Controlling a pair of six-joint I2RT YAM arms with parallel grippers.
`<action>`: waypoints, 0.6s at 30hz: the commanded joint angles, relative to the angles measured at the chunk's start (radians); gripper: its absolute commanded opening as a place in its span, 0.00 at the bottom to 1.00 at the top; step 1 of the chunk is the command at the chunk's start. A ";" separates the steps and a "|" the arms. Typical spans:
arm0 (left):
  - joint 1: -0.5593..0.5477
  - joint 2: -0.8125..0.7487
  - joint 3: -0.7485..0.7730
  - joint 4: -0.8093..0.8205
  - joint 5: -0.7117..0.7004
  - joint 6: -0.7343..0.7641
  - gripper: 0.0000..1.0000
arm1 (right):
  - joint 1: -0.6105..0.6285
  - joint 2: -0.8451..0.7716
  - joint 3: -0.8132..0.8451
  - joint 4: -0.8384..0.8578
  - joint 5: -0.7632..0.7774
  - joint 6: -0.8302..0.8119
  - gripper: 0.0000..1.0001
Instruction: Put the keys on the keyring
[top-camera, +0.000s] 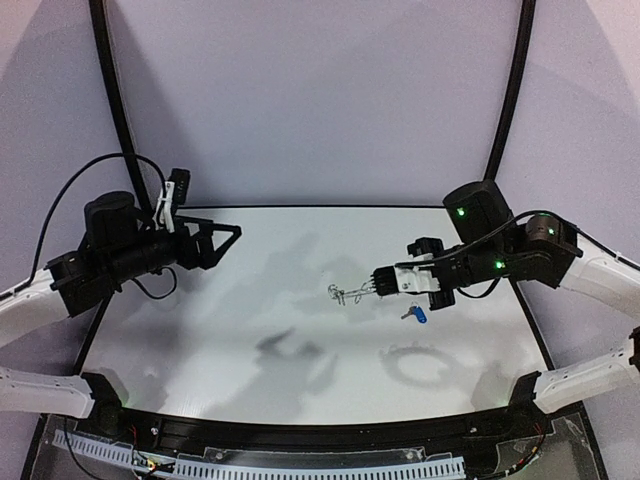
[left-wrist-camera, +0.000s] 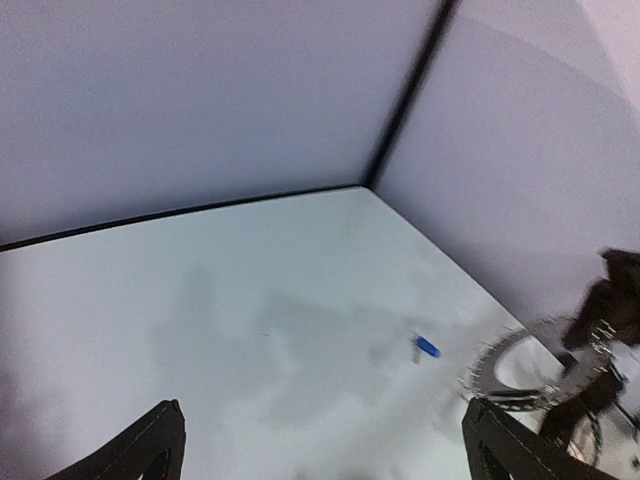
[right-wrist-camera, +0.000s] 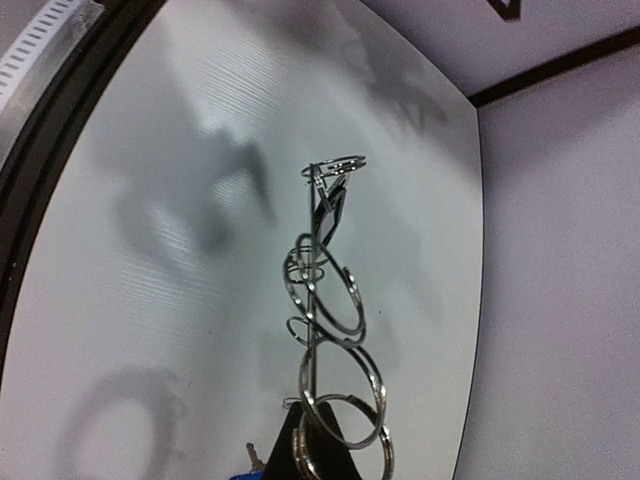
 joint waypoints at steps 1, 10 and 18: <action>-0.001 0.094 -0.014 0.164 0.746 0.139 0.99 | 0.004 -0.032 0.014 0.023 -0.213 -0.110 0.00; -0.070 0.452 0.338 -0.280 1.077 0.538 0.99 | 0.005 0.004 0.064 0.074 -0.356 -0.052 0.00; -0.075 0.428 0.293 -0.169 0.959 0.518 0.99 | 0.003 0.031 0.106 0.190 -0.265 0.282 0.00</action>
